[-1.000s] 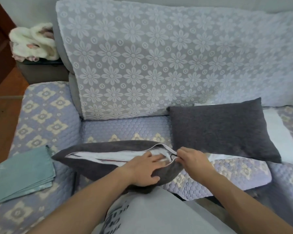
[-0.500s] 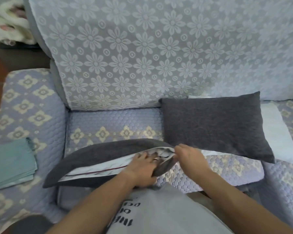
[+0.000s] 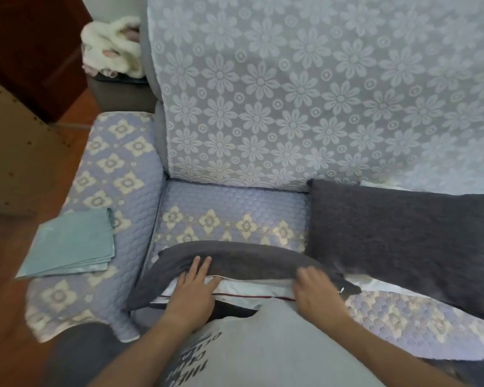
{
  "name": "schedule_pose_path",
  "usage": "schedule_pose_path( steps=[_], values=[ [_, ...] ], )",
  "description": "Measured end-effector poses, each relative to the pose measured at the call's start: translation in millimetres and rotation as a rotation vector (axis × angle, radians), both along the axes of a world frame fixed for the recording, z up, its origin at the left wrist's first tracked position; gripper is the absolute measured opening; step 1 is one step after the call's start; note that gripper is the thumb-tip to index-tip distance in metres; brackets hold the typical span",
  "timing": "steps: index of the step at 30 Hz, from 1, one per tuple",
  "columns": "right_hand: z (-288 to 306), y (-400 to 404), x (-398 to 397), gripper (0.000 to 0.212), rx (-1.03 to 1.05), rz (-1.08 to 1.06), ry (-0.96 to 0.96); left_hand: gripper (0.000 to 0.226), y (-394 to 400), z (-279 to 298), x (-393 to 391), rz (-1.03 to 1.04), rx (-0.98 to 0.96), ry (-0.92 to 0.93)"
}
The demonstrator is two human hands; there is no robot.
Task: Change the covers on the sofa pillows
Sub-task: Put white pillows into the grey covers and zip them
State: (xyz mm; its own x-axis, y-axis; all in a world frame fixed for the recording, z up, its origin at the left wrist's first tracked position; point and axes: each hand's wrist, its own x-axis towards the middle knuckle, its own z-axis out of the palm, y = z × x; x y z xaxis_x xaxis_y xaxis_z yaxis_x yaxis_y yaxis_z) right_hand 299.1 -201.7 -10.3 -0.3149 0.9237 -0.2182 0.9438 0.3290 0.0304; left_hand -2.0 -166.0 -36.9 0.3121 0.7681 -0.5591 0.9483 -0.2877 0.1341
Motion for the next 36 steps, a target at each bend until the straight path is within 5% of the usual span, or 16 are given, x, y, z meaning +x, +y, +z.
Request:
schedule_pose_path(
  steps=[2,6,10,14,19,22,25,28,32,36],
  values=[
    [-21.6,-11.7,-6.7,0.027,-0.103,0.017,-0.059,0.049,12.7,-4.1,3.7,-0.005,0.016,-0.004],
    [-21.9,-20.7,24.8,0.084,-0.299,-0.206,-0.164,0.045,23.5,-15.1,-0.8,-0.048,0.029,0.062],
    [-5.5,-27.6,45.2,0.046,-0.095,-0.359,-0.113,0.032,27.6,-5.4,-4.4,-0.115,0.229,-0.068],
    [-6.6,-10.4,46.6,0.045,-0.127,-0.663,-0.145,0.034,38.2,6.8,-10.0,-0.315,0.420,-0.319],
    [2.0,34.4,60.3,0.020,-0.105,-1.096,0.148,0.012,39.0,0.3,-35.5,-0.467,0.293,-0.160],
    [7.7,64.9,74.9,0.025,-0.061,-1.271,0.334,0.038,32.5,-0.4,-38.6,-0.371,0.117,0.056],
    [12.2,73.5,66.0,0.033,-0.078,-1.099,0.143,0.058,37.6,0.0,-39.8,-0.327,0.125,0.194],
    [6.6,59.9,43.8,0.028,0.073,-0.639,-0.166,0.060,49.6,4.3,-28.8,-0.286,0.147,0.255],
    [-17.6,25.8,29.2,0.017,0.022,0.016,0.085,0.058,60.5,6.1,-17.7,-0.236,0.169,0.236],
    [-19.0,22.8,66.0,0.038,-0.035,-0.130,-0.059,0.060,76.3,4.9,-40.4,-0.242,0.185,0.110]
  ],
)
